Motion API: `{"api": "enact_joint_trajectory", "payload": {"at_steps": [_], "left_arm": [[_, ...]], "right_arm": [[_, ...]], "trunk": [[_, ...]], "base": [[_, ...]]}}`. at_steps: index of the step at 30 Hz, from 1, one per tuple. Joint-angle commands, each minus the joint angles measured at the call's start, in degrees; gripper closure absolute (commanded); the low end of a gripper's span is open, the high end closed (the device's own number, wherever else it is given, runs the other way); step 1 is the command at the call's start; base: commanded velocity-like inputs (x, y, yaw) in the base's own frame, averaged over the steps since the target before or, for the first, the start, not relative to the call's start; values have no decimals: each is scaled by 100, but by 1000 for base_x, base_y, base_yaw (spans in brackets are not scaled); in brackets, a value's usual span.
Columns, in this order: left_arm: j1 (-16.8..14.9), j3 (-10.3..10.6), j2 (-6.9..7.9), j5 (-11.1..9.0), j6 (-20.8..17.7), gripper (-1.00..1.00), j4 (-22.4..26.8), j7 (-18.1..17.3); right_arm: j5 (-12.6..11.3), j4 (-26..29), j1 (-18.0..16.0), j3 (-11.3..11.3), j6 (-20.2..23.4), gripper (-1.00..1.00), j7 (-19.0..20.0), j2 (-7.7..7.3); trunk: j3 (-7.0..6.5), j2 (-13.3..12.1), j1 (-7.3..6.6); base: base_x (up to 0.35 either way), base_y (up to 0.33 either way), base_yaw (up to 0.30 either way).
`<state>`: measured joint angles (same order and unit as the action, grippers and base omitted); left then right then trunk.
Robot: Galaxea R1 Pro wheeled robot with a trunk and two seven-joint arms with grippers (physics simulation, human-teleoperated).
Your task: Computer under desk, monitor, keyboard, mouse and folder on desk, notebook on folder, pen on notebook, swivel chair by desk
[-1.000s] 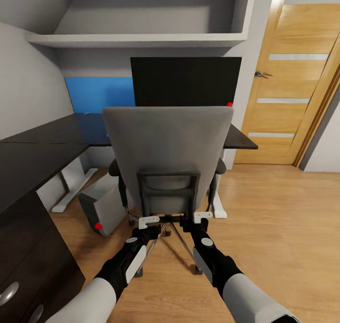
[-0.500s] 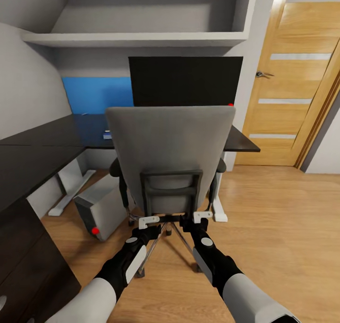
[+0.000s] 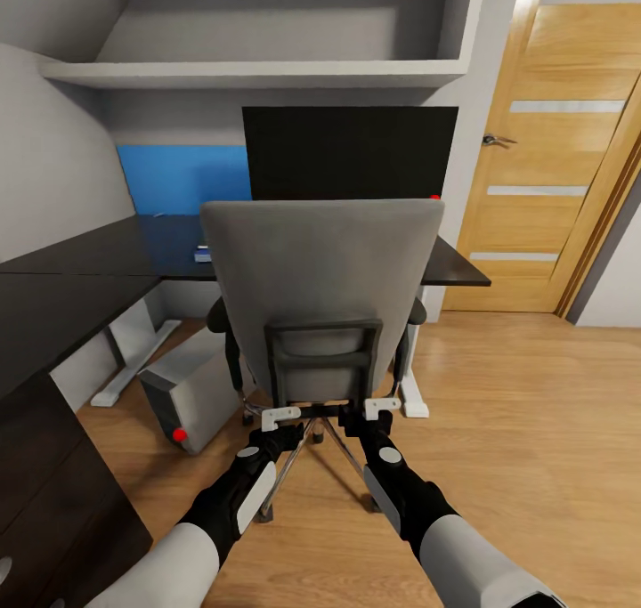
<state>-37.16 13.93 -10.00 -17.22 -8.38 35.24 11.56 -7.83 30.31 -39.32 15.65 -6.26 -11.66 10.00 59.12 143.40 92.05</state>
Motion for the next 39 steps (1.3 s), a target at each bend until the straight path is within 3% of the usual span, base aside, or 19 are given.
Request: {"api": "enact_joint_trajectory", "payload": {"at_steps": [1, 8, 39], "left_arm": [[-2, 13, 0, -36, -24, -100, 9, 39], [-2, 13, 0, -36, -24, -100, 9, 39], [-2, 9, 0, -36, -24, -100, 9, 34]], "right_arm": [[-61, -8, -5, 27, -33, -100, -33, 0], [-61, -8, -5, 29, -34, -100, -32, 0], [-74, -8, -5, 33, -33, -100, -32, 0]], "trunk": [[5, 2, -1], [5, 2, -1], [5, 2, -1]], "base": [[0, 0, 0], [-105, 0, 0], [-329, 0, 0]]}}
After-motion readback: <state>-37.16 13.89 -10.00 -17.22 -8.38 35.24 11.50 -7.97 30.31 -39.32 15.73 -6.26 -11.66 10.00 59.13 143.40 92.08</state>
